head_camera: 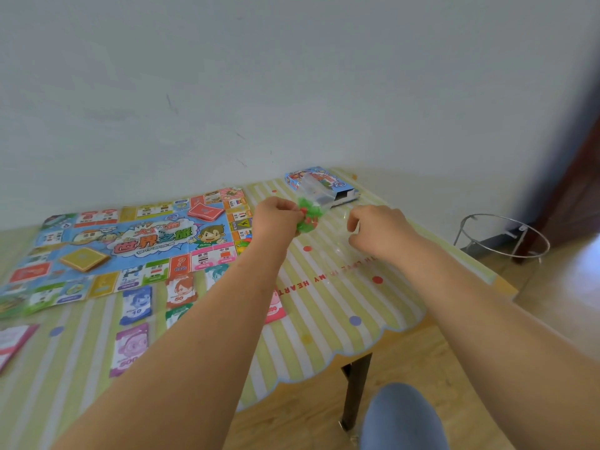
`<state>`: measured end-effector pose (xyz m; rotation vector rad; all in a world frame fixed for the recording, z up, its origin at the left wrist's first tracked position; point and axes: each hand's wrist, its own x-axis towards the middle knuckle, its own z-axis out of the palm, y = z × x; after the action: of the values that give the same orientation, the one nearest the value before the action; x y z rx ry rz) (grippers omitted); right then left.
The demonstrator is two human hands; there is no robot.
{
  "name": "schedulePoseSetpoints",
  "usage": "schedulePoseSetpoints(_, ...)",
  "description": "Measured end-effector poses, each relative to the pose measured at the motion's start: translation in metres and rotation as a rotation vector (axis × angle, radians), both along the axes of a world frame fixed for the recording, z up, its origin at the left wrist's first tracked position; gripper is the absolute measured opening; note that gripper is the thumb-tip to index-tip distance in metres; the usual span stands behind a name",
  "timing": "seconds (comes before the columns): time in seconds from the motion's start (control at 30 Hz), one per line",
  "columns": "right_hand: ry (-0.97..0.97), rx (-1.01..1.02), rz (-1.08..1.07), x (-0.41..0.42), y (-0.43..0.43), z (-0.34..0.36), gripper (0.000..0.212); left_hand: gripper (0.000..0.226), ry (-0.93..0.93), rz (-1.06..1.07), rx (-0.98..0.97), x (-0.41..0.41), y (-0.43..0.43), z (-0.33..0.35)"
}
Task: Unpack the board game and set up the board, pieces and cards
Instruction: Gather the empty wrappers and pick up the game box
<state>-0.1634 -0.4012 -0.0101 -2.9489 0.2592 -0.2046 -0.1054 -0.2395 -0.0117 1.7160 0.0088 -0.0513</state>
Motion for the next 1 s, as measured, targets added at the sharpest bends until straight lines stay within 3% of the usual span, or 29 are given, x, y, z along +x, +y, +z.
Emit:
schedulePoseSetpoints(0.1, 0.036, 0.045, 0.0, -0.002, 0.003, 0.001, 0.01, 0.019, 0.073, -0.014, -0.094, -0.003, 0.008, 0.0)
schedulePoseSetpoints(0.33, -0.342, 0.439, 0.009, -0.004, 0.017, 0.027, 0.019, 0.024, 0.173, -0.066, -0.154, -0.009, 0.025, 0.004)
schedulePoseSetpoints(0.57, -0.15, 0.582, 0.096, -0.004, 0.029, 0.037, 0.024, 0.02, 0.187, -0.105, -0.087, -0.017, 0.035, 0.009)
schedulePoseSetpoints(0.77, -0.076, 0.859, 0.109, -0.004, 0.039, 0.035, 0.016, 0.019, 0.18, -0.09, -0.032, -0.015, 0.043, 0.002)
schedulePoseSetpoints(1.0, -0.004, 1.059, 0.106, 0.0, 0.054, 0.032, 0.016, 0.023, -0.01, 0.004, 0.132, -0.02, 0.053, 0.007)
